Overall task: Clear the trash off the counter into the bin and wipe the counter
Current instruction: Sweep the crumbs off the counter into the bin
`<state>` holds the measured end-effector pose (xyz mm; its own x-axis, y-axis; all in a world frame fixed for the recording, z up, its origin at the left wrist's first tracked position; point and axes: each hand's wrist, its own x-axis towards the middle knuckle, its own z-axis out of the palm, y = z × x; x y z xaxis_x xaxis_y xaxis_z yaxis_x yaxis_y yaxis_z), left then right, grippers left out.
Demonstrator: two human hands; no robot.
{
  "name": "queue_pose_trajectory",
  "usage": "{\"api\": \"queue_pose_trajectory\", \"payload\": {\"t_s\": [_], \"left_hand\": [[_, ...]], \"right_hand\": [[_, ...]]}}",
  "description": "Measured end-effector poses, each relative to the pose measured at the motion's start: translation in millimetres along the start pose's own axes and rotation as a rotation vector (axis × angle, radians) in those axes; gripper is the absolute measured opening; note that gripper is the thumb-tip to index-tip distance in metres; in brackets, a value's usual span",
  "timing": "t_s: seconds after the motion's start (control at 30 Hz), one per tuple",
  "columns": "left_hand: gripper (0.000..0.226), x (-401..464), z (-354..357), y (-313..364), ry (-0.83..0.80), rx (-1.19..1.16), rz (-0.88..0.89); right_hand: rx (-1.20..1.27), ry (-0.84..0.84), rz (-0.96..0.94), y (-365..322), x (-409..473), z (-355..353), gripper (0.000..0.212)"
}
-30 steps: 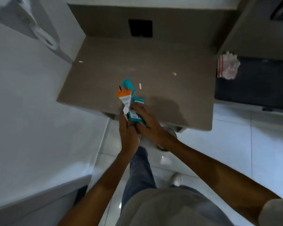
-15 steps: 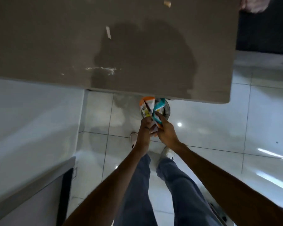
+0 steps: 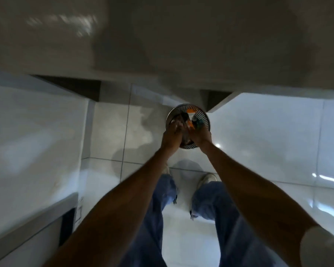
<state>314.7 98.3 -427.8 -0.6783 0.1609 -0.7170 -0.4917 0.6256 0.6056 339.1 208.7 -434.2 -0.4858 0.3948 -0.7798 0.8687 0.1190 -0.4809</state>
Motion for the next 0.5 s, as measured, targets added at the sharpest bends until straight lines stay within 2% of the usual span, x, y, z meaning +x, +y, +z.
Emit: {"api": "queue_pose_trajectory", "payload": {"t_s": [0.1, 0.17, 0.2, 0.27, 0.37, 0.43, 0.5], "left_hand": [[0.058, -107, -32, 29, 0.083, 0.481, 0.237], [0.071, -183, -58, 55, 0.210, 0.771, 0.273], [0.075, -217, -71, 70, 0.266, 0.837, 0.300], [0.080, -267, -92, 93, 0.392, 0.896, 0.362], [0.079, -304, -129, 136, 0.539, 0.894, 0.471], [0.077, -301, -152, 166, 0.605, 0.879, 0.521], [0.075, -287, -177, 204, 0.660, 0.848, 0.494]], "right_hand": [[-0.422, 0.096, -0.265, 1, -108, -46, 0.065], [-0.703, 0.155, -0.476, -9, -181, -72, 0.080], [-0.769, 0.186, -0.577, -19, -213, -83, 0.083], [-0.828, 0.269, -0.765, -38, -262, -102, 0.084], [-0.791, 0.333, -0.984, -87, -310, -127, 0.079], [-0.794, 0.382, -1.074, -127, -320, -136, 0.074], [-0.784, 0.433, -1.103, -176, -318, -145, 0.070]]}}
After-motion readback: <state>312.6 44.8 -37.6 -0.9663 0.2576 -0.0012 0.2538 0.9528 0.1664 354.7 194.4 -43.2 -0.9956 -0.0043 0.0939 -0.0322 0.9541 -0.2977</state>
